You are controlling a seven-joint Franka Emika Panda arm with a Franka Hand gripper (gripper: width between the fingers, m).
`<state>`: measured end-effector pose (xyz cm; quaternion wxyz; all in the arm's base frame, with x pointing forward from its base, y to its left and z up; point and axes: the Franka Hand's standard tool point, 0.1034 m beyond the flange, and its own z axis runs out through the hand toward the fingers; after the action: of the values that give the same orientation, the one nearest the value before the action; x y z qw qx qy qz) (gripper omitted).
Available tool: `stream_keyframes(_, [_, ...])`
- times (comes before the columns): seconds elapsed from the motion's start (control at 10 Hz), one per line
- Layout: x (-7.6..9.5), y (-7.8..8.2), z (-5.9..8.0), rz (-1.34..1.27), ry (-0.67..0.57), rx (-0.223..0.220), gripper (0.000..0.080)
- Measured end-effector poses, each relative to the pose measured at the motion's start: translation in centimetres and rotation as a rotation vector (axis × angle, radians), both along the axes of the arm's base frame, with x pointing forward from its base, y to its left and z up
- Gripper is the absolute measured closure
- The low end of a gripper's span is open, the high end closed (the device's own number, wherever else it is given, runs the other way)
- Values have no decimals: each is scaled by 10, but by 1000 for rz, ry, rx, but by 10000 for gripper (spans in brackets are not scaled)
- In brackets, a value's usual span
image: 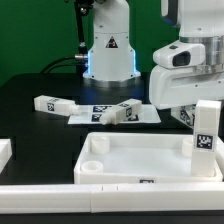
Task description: Assemble desk
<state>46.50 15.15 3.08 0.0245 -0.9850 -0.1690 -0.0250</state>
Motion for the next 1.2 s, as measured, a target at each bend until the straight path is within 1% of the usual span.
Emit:
stream_keyframes(0.1, [1,5,3,213,-66,-19,512])
stream_keyframes(0.2, [-4,8,6,300,-74,-27,512])
stream_keyframes(0.3, [-6,6,7,358,-99,-36,512])
stream_keyframes(0.6, [-5,3,6,530,-106,-59,512])
stream_keyframes(0.7, [-10,0,6,709,-138,-80,512])
stream_keyframes(0.8, [-20,-3,3,823,-165,-93,512])
stream_keyframes(0.9, [-22,-3,2,983,-213,-117,512])
stream_keyframes(1.0, [-24,-4,-1,1058,-245,-129,512])
stream_keyframes(1.2, [-25,-4,-3,1167,-236,-140,512])
